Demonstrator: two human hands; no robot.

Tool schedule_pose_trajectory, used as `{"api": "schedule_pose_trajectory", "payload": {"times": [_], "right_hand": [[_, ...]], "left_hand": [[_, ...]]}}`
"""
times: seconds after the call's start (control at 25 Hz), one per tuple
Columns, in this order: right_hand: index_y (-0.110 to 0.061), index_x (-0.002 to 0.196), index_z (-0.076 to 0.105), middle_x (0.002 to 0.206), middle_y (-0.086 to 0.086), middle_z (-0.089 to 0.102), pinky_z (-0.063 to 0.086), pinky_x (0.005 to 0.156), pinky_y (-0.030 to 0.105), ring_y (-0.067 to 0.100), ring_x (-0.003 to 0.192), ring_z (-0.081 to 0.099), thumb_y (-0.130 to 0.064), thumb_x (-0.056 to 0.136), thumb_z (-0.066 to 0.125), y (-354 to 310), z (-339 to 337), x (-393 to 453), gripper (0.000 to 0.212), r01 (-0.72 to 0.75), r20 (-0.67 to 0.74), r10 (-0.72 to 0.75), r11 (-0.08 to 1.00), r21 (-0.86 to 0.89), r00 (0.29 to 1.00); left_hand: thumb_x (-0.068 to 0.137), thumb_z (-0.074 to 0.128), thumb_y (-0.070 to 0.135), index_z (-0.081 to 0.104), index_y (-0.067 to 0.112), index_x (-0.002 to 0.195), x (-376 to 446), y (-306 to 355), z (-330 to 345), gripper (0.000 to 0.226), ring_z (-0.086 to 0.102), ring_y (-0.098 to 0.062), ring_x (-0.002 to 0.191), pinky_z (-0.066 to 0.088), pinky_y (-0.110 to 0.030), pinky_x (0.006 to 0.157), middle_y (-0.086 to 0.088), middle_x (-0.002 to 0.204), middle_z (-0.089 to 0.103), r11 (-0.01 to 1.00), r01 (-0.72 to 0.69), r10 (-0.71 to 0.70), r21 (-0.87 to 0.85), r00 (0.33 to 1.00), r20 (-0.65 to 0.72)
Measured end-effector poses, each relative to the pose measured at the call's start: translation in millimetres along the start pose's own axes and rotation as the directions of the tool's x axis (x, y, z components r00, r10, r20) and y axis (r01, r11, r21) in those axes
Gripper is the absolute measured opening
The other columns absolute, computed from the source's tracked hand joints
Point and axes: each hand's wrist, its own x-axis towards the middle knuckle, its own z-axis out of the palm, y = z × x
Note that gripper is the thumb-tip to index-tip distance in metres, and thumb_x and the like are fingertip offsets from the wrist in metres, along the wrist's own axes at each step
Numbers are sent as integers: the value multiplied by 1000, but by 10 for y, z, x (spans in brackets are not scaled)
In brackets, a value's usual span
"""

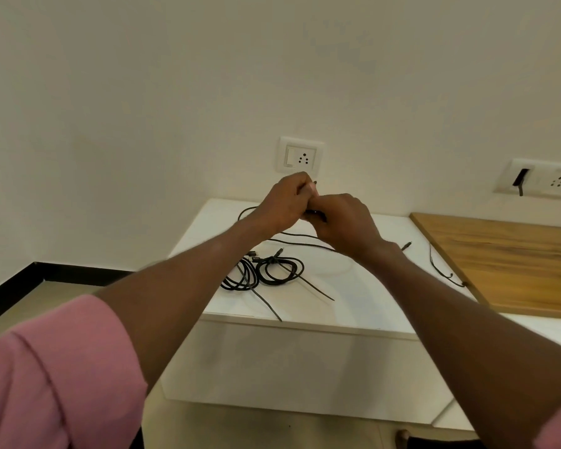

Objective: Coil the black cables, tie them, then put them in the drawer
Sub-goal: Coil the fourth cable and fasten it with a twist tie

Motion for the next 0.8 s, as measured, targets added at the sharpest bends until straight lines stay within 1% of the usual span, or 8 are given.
{"api": "schedule_pose_trajectory", "payload": {"times": [0.08,0.2,0.28,0.4,0.48,0.6,0.68,0.8], "right_hand": [[-30,101,79,75,-9,73,45,58,29,14,64,61,-27,97,65,42,-29,3,15,-51,-42,55,996,78,998],[-20,97,80,79,-10,73,49,68,28,9,72,63,-15,96,65,155,-99,23,16,-184,-101,221,939,290,970],[-15,98,79,77,-8,71,47,70,29,10,74,63,-10,97,62,245,-112,-4,18,-239,-114,293,908,342,949],[-17,101,78,74,-9,69,47,70,31,9,72,63,-12,101,59,346,-115,-70,19,-313,-59,351,890,332,934],[-18,101,79,68,-9,68,49,68,32,8,65,61,-14,102,59,344,-113,-97,20,-344,-19,376,866,363,926],[-21,102,80,58,-18,63,44,62,28,8,56,53,-10,99,59,307,-127,-57,24,-360,-25,407,834,418,913],[-24,104,80,64,-24,66,44,63,27,8,61,57,-10,99,59,272,-130,-21,26,-371,-17,406,849,377,914],[-32,109,79,89,-15,77,50,71,29,9,81,66,-21,101,58,249,-113,-32,25,-348,7,353,918,193,936]], "left_hand": [[107,42,17,61,4,96,-26,38,-23,26,68,-18,63,49,-22,56,-4,81,71,1000,25,-25,-5,999,40],[107,44,13,61,3,87,-46,58,-85,28,57,-13,47,40,-25,49,-3,63,68,990,86,-73,-108,990,122],[107,46,17,65,1,86,-48,58,-122,32,46,-10,46,33,-24,48,1,54,56,980,146,-120,-133,975,188],[108,50,35,69,3,89,-37,57,-157,41,32,-11,48,24,-23,48,2,55,41,951,244,-177,-190,932,315],[108,50,34,69,3,97,-24,54,-159,39,28,-10,48,23,-23,49,4,57,37,914,308,-196,-264,904,380],[111,42,26,69,-3,117,-22,51,-150,40,28,-9,46,26,-22,46,3,60,36,877,377,-212,-296,859,465],[111,38,25,67,-4,124,-26,34,-152,43,29,-9,46,27,-22,47,3,60,37,861,413,-219,-296,827,517],[111,35,25,67,1,119,-33,28,-152,40,33,-9,50,27,-21,47,3,63,38,817,471,-217,-334,786,578]]}}
